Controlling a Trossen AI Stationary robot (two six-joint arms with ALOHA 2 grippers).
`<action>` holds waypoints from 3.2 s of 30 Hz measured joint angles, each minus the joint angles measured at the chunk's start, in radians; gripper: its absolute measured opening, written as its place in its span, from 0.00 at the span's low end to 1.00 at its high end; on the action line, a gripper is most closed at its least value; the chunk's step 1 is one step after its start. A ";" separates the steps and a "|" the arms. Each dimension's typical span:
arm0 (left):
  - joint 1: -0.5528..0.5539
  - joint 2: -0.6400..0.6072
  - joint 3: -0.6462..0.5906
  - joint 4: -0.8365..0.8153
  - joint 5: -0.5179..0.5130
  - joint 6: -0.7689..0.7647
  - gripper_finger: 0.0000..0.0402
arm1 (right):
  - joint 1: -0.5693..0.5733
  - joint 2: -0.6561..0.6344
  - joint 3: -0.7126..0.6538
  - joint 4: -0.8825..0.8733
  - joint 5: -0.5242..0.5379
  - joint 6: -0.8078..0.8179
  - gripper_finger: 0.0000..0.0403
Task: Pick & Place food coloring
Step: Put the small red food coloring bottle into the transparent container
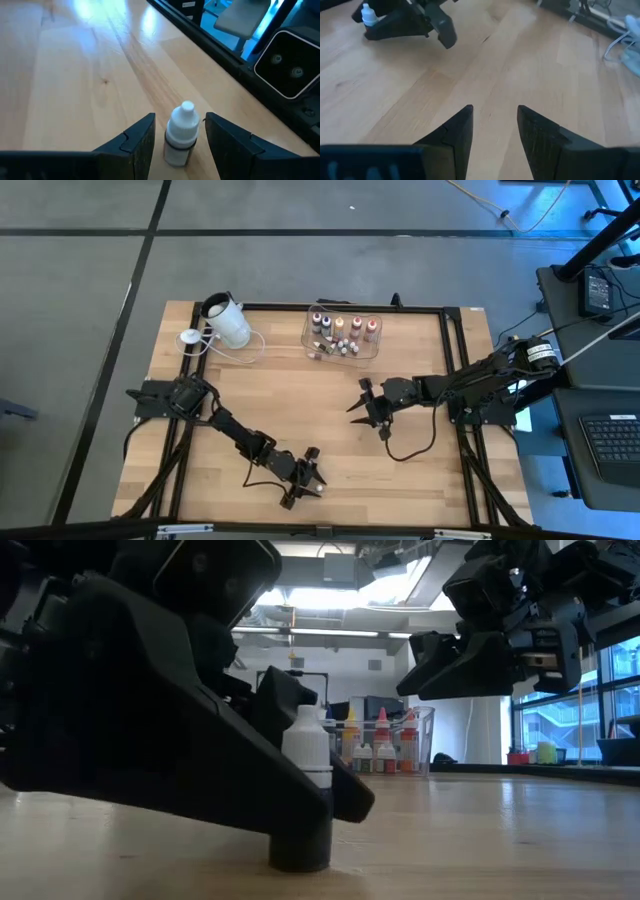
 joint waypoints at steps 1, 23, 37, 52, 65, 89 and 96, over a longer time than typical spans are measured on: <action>0.000 0.003 0.004 -0.001 0.001 0.000 0.42 | 0.000 0.000 0.000 0.001 0.000 -0.014 0.39; -0.004 -0.002 0.004 0.051 -0.006 -0.002 0.42 | -0.059 0.000 0.000 0.017 0.001 -0.085 0.39; -0.004 -0.003 0.003 0.029 -0.006 -0.032 0.24 | -0.059 0.000 0.000 0.016 -0.001 -0.084 0.39; 0.041 -0.021 0.003 0.135 -0.174 -0.014 0.19 | -0.059 0.000 0.000 0.036 -0.001 -0.085 0.39; 0.308 -0.216 0.003 0.063 -0.506 0.068 0.17 | -0.059 -0.088 0.000 -0.118 0.441 0.095 0.39; 0.741 -0.269 0.003 -0.068 -0.269 0.059 0.18 | 0.027 -0.281 0.000 -0.376 0.443 0.262 0.39; 0.746 -0.218 0.003 -0.054 -0.287 -0.046 0.18 | 0.026 -0.281 0.000 -0.398 0.443 0.286 0.39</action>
